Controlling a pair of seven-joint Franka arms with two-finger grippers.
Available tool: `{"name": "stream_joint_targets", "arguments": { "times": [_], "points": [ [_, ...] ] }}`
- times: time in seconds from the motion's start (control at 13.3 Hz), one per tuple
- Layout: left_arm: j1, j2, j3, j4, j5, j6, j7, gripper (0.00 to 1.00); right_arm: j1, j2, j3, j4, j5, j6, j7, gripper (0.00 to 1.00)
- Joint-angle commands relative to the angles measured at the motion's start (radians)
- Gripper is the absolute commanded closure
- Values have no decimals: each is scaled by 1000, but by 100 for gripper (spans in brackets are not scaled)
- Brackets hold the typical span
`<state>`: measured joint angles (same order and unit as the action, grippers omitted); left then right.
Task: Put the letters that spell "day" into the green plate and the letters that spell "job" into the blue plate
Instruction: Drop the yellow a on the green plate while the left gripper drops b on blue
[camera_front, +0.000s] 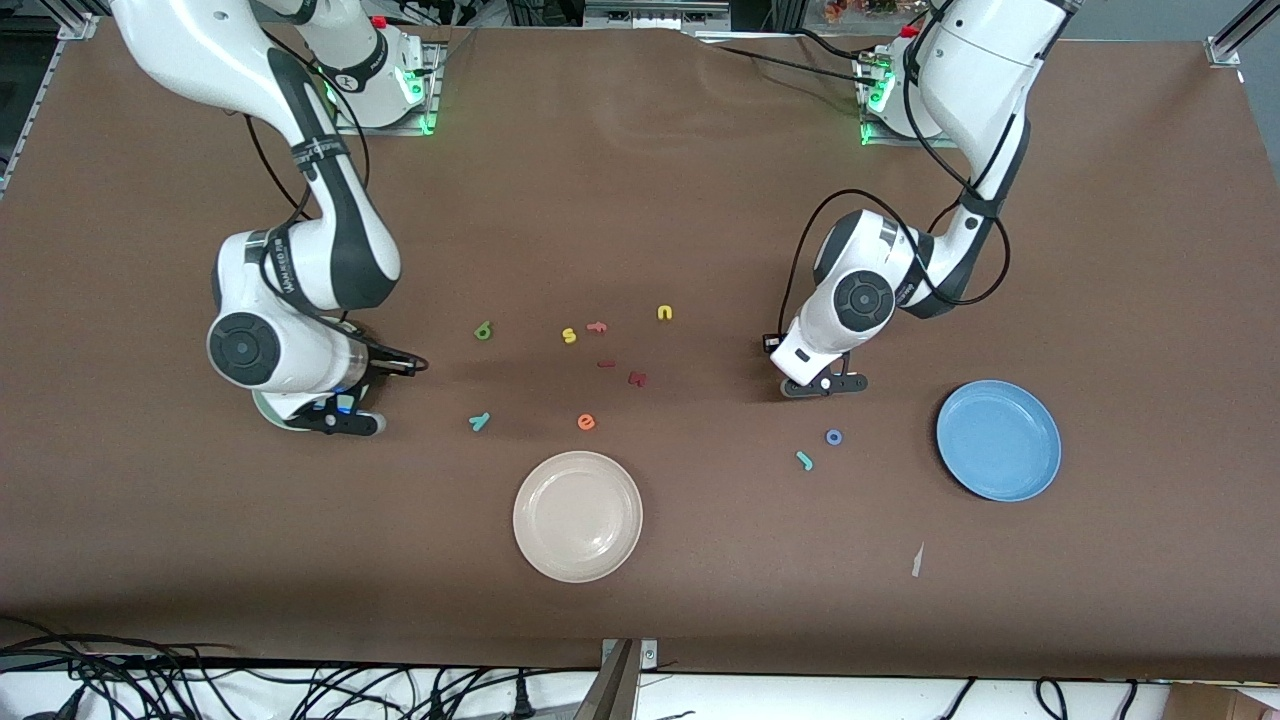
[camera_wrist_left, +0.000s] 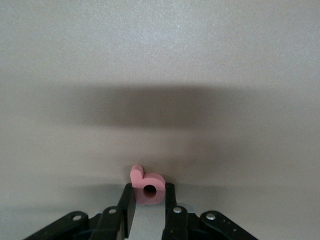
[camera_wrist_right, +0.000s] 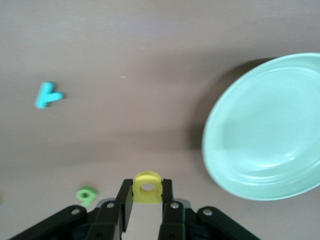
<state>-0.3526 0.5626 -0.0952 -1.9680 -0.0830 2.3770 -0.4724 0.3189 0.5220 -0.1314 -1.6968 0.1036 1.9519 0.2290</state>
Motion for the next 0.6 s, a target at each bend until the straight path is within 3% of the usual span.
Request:
{"name": "stream_joint_targets", "arguments": {
  "times": [0.0,0.23,0.38,0.53],
  "points": [
    [-5,-27,9,-17,20,-1,11,100,9,-14,-66,-46,10,8,-127,100],
    [75,-116,9,-19,20,-50,50,100,9,-54,-114,-160,10,129,-241,100],
    [167,-189,8,-25,20,-102,174,100,9,-108,-137,-278,10,234,-305,100],
    [248,-249,8,-64,20,-116,309,100,9,-132,-149,-404,11,411,-382,100]
  ]
}}
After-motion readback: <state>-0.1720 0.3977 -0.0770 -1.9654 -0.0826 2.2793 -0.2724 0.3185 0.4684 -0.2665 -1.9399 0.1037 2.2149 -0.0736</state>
